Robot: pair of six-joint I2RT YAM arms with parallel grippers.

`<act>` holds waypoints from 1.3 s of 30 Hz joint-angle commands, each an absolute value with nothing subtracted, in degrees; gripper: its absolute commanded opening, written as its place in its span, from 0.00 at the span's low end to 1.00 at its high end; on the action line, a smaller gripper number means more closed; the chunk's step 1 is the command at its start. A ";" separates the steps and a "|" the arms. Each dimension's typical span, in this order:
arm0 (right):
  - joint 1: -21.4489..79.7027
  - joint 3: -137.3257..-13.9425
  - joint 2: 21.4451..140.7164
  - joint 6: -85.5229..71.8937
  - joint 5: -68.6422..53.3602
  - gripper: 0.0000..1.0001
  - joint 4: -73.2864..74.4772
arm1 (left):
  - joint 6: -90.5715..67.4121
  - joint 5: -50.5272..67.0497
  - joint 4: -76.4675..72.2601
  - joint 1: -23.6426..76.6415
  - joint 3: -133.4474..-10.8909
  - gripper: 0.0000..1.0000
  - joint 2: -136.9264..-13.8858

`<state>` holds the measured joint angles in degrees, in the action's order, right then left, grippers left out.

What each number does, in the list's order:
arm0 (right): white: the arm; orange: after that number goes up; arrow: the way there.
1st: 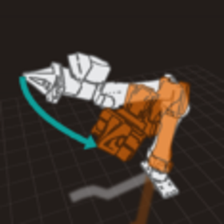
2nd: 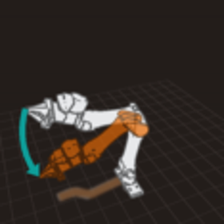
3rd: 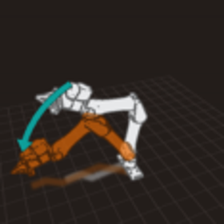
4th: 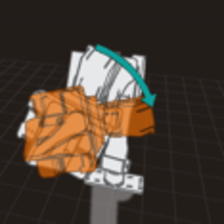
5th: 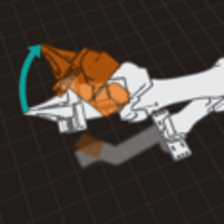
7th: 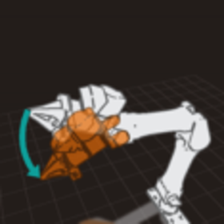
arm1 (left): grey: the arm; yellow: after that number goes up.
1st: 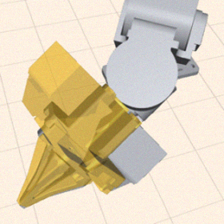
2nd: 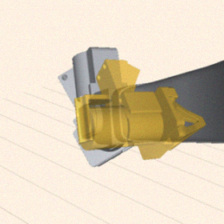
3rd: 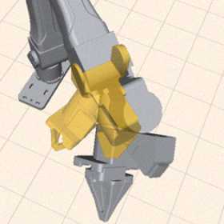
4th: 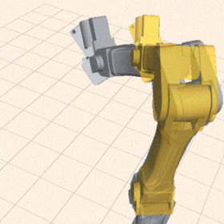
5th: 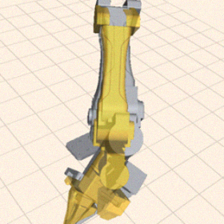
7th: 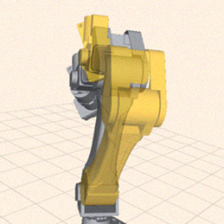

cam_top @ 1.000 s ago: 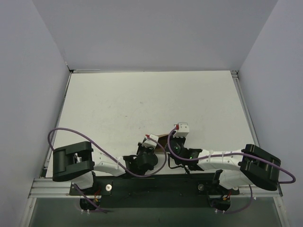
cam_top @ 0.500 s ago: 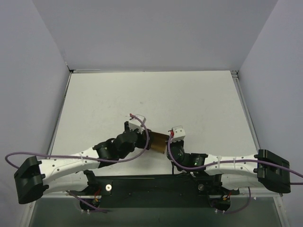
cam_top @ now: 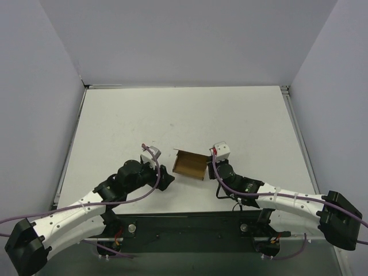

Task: Fold the paper box

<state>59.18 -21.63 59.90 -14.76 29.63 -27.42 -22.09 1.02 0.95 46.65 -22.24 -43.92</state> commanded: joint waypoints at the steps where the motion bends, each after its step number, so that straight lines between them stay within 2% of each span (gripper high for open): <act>1: 55.82 -22.06 57.48 -13.71 20.58 0.00 -23.66 | -18.81 5.71 -13.25 46.23 -18.04 0.80 -45.96; 5: 53.88 -21.89 57.48 -14.06 18.37 0.00 -22.59 | -18.63 4.14 -26.85 46.41 -14.68 0.76 -49.12; 12: 52.38 -21.27 58.53 -14.68 15.65 0.00 -23.64 | -15.74 0.44 -37.96 46.41 -14.33 0.70 -56.42; 20: 51.68 -21.18 59.33 -15.82 13.27 0.00 -24.79 | -14.50 -1.14 -50.44 46.49 -14.06 0.57 -66.34; 22: 51.50 -21.09 59.15 -16.08 13.01 0.00 -24.70 | -13.98 -1.05 -50.54 46.58 -14.94 0.55 -68.02; 27: 51.24 -21.01 58.80 -16.08 12.75 0.00 -24.35 | -12.84 -1.05 -51.59 46.58 -15.47 0.39 -69.61; 35: 51.24 -21.71 60.47 -15.56 12.13 0.00 -24.43 | -11.78 -1.05 -51.33 46.67 -17.14 0.37 -73.03; 39: 51.24 -21.80 60.38 -15.56 12.22 0.00 -24.52 | -10.99 -1.49 -51.68 47.20 -17.67 0.25 -74.61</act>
<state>51.66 -21.30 60.29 -15.11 12.45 -22.87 -12.56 -0.84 -47.57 46.72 -15.16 -73.30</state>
